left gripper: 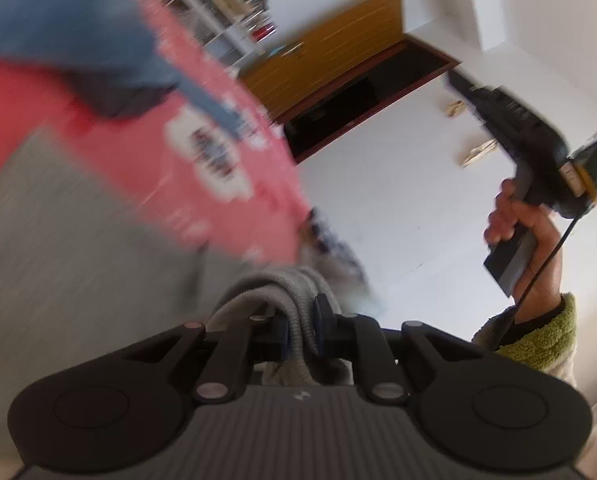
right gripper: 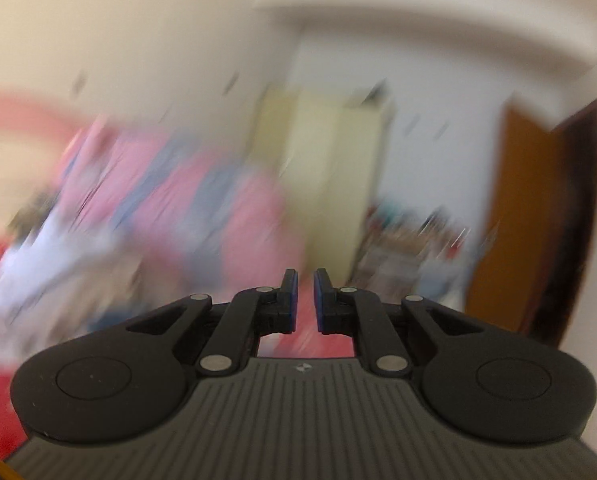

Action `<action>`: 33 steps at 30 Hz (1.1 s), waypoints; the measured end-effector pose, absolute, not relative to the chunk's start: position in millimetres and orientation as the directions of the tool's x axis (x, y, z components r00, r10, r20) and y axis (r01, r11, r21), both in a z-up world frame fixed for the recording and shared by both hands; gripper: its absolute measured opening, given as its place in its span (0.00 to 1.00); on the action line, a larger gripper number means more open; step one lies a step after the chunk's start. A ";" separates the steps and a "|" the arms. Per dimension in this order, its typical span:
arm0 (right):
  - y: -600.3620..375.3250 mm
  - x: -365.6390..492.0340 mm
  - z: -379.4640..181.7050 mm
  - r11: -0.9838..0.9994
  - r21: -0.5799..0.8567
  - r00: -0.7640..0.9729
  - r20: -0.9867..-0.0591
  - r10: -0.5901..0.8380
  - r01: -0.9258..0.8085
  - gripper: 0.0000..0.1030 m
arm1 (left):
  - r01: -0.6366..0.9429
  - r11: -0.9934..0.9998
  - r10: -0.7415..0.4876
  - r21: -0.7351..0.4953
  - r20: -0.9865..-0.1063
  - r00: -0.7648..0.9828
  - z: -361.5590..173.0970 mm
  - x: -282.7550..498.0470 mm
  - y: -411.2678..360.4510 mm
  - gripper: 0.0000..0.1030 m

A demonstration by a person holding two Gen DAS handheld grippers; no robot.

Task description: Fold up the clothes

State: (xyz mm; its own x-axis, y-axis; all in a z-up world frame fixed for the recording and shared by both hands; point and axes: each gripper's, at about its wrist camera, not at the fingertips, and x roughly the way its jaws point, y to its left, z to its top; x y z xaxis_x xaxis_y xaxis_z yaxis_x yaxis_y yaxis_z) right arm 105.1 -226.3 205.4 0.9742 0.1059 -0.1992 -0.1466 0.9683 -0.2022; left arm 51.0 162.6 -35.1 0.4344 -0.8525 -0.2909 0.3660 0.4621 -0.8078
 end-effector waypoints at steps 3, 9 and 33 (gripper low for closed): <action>-210.1 121.2 142.4 0.961 -0.130 0.859 -0.488 0.154 -0.245 0.09 | 0.377 0.446 -0.870 -0.811 -0.294 0.397 -62.4 27.0 172.1 0.13; -178.9 137.7 50.0 0.968 0.124 0.557 -0.799 0.227 -0.216 0.27 | 0.419 0.432 -0.889 -0.799 -0.299 0.348 -84.4 8.4 189.7 0.18; -282.3 226.2 -38.8 0.870 0.246 0.208 -0.910 0.359 -0.428 0.82 | 0.401 0.473 -0.880 -0.785 -0.394 0.267 -100.1 14.3 152.8 0.34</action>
State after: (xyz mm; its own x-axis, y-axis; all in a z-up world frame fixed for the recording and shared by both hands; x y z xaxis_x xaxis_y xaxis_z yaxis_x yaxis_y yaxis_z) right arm 226.2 -282.3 -38.8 0.2077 0.3594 -0.9098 -0.4280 0.8697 0.2459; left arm 14.3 152.8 -100.1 0.2667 -0.8797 -0.3937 0.4005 0.4727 -0.7849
